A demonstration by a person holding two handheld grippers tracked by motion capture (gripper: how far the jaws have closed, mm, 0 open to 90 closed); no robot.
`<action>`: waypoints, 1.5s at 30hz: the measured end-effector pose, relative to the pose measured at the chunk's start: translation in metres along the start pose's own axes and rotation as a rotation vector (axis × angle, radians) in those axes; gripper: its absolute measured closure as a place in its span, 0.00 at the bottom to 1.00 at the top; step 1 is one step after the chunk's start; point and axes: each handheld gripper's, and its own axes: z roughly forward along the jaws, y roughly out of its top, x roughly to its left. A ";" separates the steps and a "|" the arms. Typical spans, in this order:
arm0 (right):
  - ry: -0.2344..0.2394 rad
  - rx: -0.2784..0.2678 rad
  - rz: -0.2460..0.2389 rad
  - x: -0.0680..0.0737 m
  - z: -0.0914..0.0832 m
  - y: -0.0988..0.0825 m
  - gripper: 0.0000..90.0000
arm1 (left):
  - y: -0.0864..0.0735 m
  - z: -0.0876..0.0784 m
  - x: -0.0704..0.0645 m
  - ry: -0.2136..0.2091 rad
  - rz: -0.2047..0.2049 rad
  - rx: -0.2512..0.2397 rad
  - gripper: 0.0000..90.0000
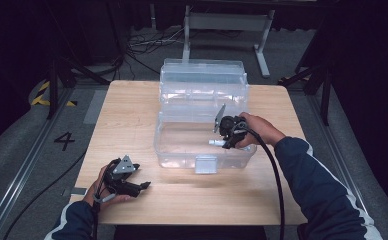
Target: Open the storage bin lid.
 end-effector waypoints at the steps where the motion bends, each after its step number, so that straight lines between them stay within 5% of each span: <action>1: -0.003 0.004 0.001 0.000 0.002 0.000 0.79 | 0.000 0.000 0.000 0.000 0.000 0.000 0.25; 28: 0.009 0.010 0.004 0.002 0.006 0.000 0.77 | 0.000 0.000 0.000 0.000 0.000 0.000 0.25; 37: -0.012 -0.053 0.018 0.003 -0.006 -0.006 0.74 | 0.000 0.000 0.000 0.000 0.000 0.000 0.25; 45: -0.039 -0.174 0.044 0.011 -0.025 -0.015 0.70 | 0.000 0.000 -0.001 0.003 -0.005 -0.002 0.25</action>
